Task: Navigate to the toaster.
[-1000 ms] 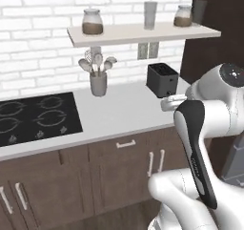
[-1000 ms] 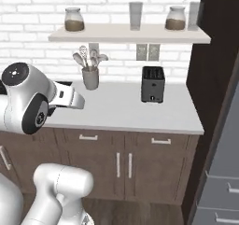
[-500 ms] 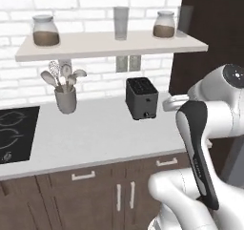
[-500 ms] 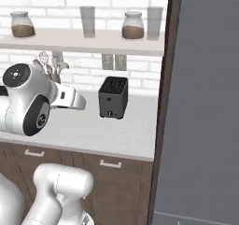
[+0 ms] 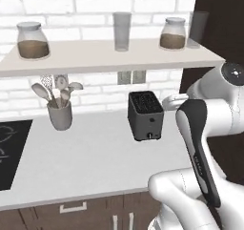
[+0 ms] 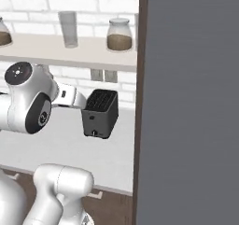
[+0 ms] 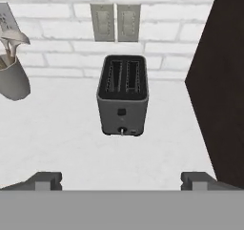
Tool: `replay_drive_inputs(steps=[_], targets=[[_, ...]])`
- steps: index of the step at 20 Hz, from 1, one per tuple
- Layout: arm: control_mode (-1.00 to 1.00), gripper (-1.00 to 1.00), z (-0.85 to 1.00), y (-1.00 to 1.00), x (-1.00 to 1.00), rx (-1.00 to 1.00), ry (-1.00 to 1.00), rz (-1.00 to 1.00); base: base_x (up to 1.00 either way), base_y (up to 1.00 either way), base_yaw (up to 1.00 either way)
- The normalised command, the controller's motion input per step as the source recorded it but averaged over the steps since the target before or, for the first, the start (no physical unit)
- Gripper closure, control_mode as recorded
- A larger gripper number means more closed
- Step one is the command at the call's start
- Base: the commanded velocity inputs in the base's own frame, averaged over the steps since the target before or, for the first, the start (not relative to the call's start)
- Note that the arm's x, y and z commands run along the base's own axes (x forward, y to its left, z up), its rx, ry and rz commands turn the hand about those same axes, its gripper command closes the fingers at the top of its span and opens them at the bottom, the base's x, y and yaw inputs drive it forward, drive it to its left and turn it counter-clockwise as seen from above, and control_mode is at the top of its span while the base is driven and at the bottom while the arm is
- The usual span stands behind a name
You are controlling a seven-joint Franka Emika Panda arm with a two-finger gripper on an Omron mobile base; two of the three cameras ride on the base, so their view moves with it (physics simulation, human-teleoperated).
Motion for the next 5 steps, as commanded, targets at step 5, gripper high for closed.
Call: replay_drive_inputs(steps=[5], targets=[[1.0, -1.0, 0.0, 0.0, 0.0, 0.0, 0.0, 0.0, 1.0, 0.17, 0.0]])
